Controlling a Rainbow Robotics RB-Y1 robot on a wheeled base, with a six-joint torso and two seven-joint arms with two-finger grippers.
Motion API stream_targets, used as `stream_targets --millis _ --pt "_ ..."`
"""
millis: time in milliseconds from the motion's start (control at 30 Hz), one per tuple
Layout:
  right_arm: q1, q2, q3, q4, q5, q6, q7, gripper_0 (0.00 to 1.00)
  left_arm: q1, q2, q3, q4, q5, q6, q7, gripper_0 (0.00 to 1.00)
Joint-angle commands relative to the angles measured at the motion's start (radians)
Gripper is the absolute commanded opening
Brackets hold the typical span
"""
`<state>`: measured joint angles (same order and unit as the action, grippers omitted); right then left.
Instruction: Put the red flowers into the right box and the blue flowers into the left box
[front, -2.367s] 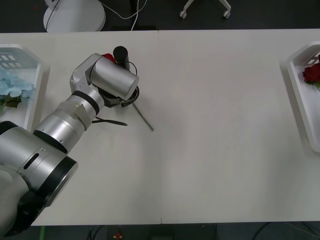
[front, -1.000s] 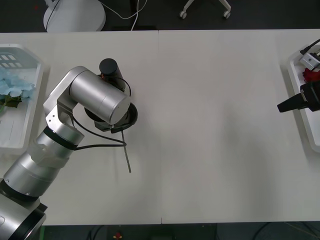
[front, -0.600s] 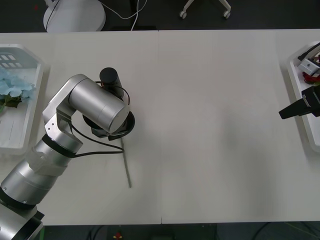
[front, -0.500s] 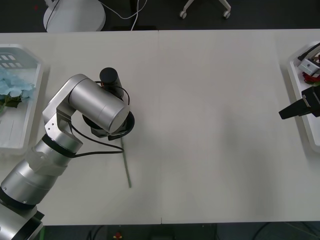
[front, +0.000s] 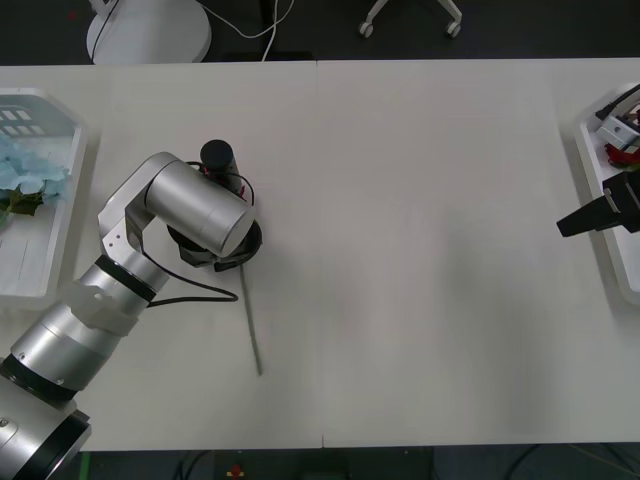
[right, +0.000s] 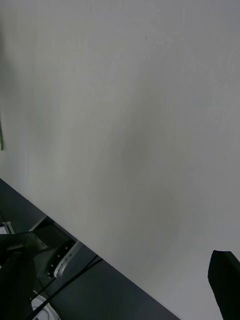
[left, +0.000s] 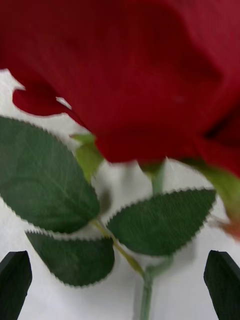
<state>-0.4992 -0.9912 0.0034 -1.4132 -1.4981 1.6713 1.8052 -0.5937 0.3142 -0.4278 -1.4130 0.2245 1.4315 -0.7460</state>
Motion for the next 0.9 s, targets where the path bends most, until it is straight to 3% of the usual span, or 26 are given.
stream_targets --millis 33,233,267,333,367,400,500,900 --pt "0.013 -0.024 -0.009 -0.023 -0.045 -0.041 0.095 1.00 -0.087 -0.024 0.003 0.071 -0.016 -0.049 -0.072 1.00" --pt "0.011 -0.024 -0.009 -0.024 -0.090 -0.134 0.407 1.00 -0.121 -0.038 0.003 0.149 -0.014 -0.095 -0.075 1.00" --pt "0.011 -0.024 -0.011 -0.024 -0.103 -0.150 0.473 1.00 -0.121 -0.040 0.003 0.160 -0.017 -0.108 -0.076 0.88" --pt "0.011 -0.024 -0.013 -0.033 -0.116 -0.168 0.562 1.00 -0.121 -0.043 0.000 0.170 -0.024 -0.120 -0.078 0.51" --pt "0.011 -0.024 -0.019 -0.046 -0.116 -0.180 0.632 1.00 -0.120 -0.043 -0.003 0.177 -0.027 -0.125 -0.079 0.22" --pt "0.013 -0.024 -0.026 -0.061 -0.116 -0.193 0.717 1.00 -0.121 -0.043 -0.005 0.181 -0.027 -0.128 -0.079 0.00" --pt "0.011 -0.024 -0.042 -0.093 -0.122 -0.212 0.900 1.00 -0.120 -0.043 -0.006 0.189 -0.020 -0.134 -0.081 0.00" --pt "0.019 -0.026 -0.060 -0.118 -0.303 -0.202 0.900 1.00 -0.118 -0.026 -0.005 0.132 0.035 -0.126 -0.082 0.00"
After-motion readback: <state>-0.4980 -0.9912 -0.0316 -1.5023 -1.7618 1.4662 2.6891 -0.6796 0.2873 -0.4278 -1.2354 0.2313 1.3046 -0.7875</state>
